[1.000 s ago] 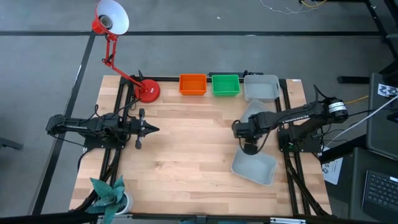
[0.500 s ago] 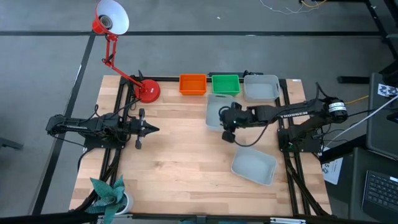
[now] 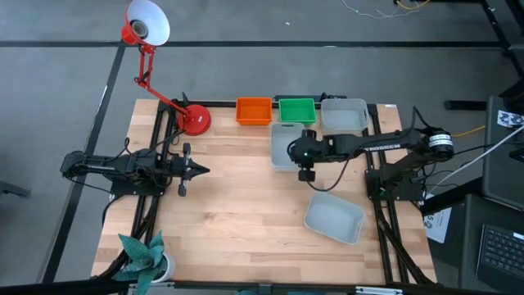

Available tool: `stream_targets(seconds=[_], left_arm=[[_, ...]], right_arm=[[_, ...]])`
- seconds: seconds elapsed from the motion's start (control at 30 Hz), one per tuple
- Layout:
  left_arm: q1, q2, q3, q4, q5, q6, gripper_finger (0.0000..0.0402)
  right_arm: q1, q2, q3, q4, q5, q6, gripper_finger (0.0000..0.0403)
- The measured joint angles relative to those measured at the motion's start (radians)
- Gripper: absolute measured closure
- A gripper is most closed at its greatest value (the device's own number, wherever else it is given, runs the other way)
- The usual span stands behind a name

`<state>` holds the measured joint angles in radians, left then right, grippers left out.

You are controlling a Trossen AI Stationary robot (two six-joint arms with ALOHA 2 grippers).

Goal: Stack baskets by color
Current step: Stack the middle gray bin on the top gray bin

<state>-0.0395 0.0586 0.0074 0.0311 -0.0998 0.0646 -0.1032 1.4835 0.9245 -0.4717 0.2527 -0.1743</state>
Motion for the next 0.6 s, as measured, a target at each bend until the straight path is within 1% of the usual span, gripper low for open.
stream_targets(seconds=[0.07,0.13,0.23,0.3,0.47,0.53,0.6], left_arm=[[0.000,0.000,0.000,0.000,0.000,0.000,0.0401],[0.000,0.000,0.000,0.000,-0.003,0.000,0.0401],[0.000,0.000,0.000,0.000,-0.008,0.000,0.0401],[0.000,0.000,0.000,0.001,-0.014,0.000,0.0401],[0.000,0.000,0.000,0.001,-0.015,0.000,0.0401],[0.000,0.000,0.000,0.001,-0.015,0.000,0.0401],[0.000,0.000,0.000,0.001,-0.016,0.000,0.0401]], right_arm=[[-0.005,0.027,-0.007,-0.009,-0.021,0.050,0.0295],[-0.003,0.052,-0.007,0.018,-0.088,0.116,0.0295],[0.020,0.075,-0.007,0.112,-0.194,0.213,0.0295],[0.040,0.086,-0.007,0.183,-0.233,0.268,0.0295],[0.083,0.093,-0.006,0.378,-0.249,0.354,0.0295],[0.092,0.092,-0.006,0.460,-0.248,0.345,0.0295],[0.093,0.080,-0.005,0.494,-0.248,0.272,0.0295]])
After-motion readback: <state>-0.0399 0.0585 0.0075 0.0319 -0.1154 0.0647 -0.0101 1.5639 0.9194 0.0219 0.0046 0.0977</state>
